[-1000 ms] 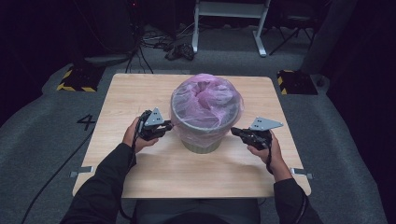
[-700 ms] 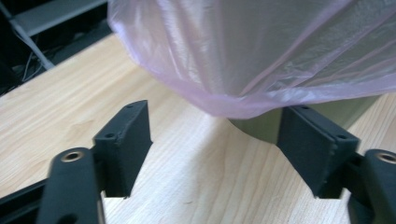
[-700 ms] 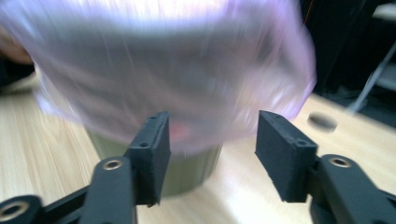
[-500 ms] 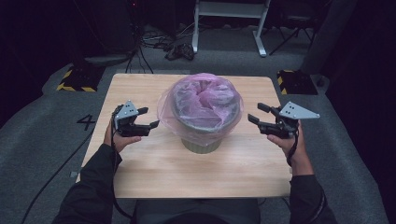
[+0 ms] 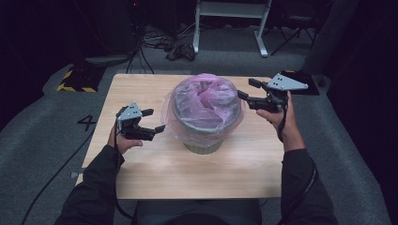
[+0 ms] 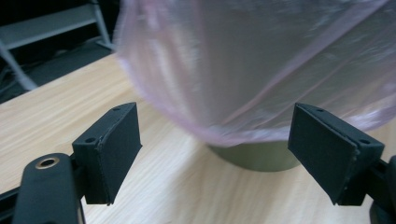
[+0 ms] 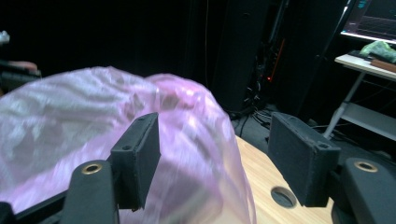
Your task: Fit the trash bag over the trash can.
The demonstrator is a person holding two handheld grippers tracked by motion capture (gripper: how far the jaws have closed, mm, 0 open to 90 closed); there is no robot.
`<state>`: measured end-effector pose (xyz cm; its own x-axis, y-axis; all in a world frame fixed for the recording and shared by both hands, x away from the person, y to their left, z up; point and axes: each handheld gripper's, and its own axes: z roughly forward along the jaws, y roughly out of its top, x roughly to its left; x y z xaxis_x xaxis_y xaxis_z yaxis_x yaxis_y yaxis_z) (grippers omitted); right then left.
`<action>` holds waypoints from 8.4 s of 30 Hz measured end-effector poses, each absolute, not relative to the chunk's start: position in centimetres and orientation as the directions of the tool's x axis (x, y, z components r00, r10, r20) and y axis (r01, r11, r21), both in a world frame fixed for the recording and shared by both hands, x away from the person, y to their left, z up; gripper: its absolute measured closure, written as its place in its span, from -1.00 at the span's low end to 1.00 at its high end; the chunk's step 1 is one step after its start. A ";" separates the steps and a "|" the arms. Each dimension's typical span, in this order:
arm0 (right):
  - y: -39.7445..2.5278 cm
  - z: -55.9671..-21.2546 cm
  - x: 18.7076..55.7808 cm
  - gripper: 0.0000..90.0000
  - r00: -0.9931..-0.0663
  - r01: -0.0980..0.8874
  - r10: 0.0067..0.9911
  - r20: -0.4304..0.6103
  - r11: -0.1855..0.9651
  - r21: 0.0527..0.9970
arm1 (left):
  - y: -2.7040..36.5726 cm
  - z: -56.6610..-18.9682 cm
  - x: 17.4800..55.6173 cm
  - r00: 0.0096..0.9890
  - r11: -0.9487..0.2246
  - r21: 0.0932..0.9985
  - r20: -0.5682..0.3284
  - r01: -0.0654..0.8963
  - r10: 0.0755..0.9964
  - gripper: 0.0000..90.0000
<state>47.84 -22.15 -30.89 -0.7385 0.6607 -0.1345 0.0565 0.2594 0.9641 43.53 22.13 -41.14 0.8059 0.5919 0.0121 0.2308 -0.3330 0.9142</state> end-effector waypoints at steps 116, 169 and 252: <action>-12.5 -31.1 48.8 -0.38 -0.889 0.261 0.453 -0.069 0.624 0.736 | 21.7 -50.3 39.2 0.792 -0.554 0.712 -0.006 0.433 0.611 -0.65; -12.0 -32.0 49.4 -0.40 -0.850 0.339 0.519 -0.086 0.664 0.666 | 21.7 -50.3 39.3 0.782 -0.548 0.711 -0.006 0.442 0.623 -0.67; -21.0 -31.7 41.1 -0.60 -0.826 0.186 0.535 -0.175 0.553 0.812 | 21.7 -50.3 39.3 0.783 -0.548 0.711 -0.006 0.441 0.623 -0.67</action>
